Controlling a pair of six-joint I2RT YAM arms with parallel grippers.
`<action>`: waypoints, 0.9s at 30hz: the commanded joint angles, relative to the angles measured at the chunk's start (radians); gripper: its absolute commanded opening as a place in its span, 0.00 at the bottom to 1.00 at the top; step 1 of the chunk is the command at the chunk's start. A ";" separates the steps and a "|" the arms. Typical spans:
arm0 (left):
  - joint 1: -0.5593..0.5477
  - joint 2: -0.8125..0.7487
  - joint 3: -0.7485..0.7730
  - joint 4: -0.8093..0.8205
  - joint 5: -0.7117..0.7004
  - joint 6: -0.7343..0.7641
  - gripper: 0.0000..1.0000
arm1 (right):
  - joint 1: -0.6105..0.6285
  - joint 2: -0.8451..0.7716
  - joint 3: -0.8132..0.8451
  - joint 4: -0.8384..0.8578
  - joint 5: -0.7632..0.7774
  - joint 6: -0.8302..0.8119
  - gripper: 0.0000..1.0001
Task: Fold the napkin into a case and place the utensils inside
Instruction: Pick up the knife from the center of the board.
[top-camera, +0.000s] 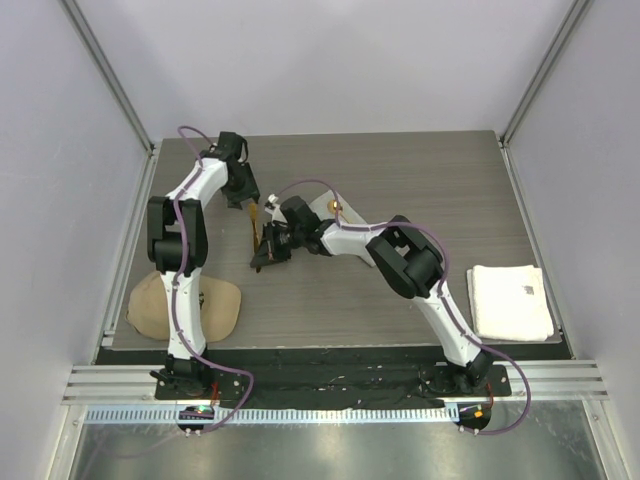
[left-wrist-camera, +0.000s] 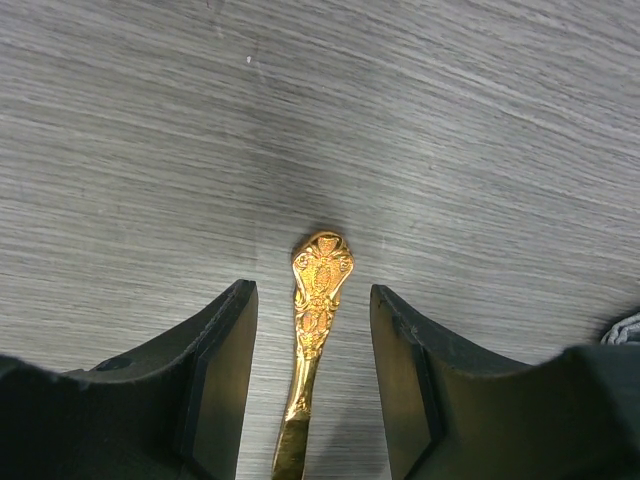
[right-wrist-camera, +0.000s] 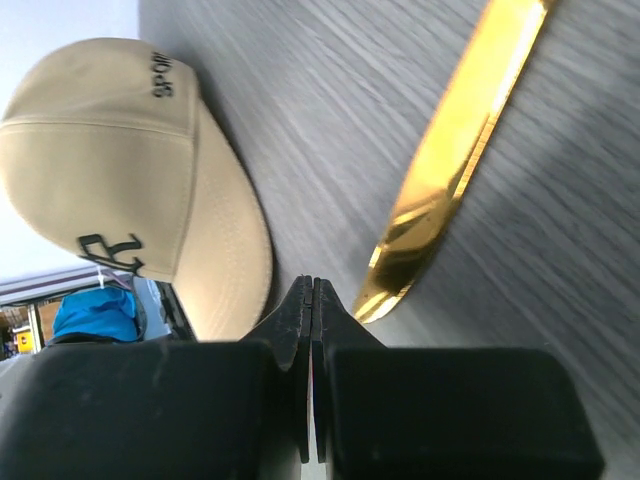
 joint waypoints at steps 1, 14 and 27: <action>0.006 -0.055 0.015 0.026 0.017 -0.006 0.53 | 0.002 0.021 0.025 0.016 -0.012 0.013 0.01; 0.012 -0.040 0.031 0.006 0.048 0.017 0.54 | -0.007 0.047 -0.070 0.117 -0.030 0.053 0.01; 0.012 -0.050 0.008 0.019 0.062 0.002 0.55 | -0.012 -0.062 -0.009 0.042 -0.047 0.024 0.01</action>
